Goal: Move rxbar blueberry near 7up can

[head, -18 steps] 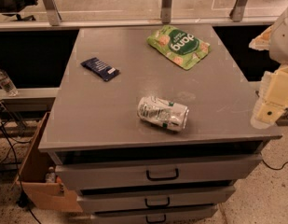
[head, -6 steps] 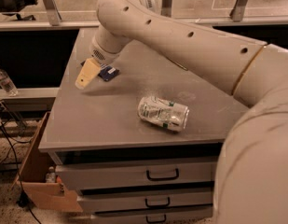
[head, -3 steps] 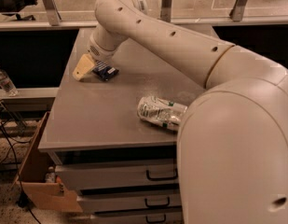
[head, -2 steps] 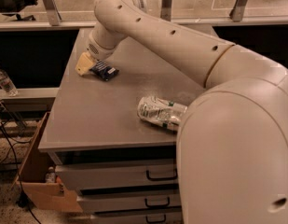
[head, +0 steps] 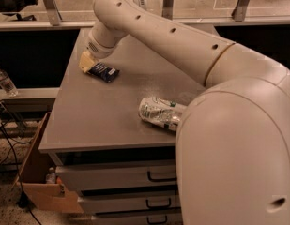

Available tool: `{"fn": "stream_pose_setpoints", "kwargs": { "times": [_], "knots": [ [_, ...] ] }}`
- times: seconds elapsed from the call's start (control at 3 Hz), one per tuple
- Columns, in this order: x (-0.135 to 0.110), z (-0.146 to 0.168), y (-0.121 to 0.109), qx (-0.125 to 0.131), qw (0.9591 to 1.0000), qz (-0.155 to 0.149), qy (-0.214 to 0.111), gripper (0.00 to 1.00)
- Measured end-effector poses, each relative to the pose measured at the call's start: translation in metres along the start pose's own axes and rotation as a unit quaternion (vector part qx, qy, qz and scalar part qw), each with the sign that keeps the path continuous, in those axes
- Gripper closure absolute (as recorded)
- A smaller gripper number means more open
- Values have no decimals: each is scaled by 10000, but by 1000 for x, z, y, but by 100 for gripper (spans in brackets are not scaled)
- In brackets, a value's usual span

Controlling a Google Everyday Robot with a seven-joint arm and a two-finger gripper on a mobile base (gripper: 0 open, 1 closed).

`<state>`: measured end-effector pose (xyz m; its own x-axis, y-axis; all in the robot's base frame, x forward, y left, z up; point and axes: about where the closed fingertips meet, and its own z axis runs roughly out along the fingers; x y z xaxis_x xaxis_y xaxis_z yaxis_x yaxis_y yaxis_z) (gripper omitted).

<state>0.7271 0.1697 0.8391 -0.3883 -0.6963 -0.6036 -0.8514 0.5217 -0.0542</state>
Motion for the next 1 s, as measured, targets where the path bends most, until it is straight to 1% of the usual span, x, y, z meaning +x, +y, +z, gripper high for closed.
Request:
{"fn": "stream_pose_setpoints", "kwargs": {
  "times": [0.33, 0.67, 1.0],
  "knots": [
    [0, -33, 7, 359, 9977, -506, 255, 100],
    [-4, -86, 6, 852, 9890, -1072, 558, 100],
    [2, -126, -4, 1079, 9852, -1196, 586, 100]
  ]
}}
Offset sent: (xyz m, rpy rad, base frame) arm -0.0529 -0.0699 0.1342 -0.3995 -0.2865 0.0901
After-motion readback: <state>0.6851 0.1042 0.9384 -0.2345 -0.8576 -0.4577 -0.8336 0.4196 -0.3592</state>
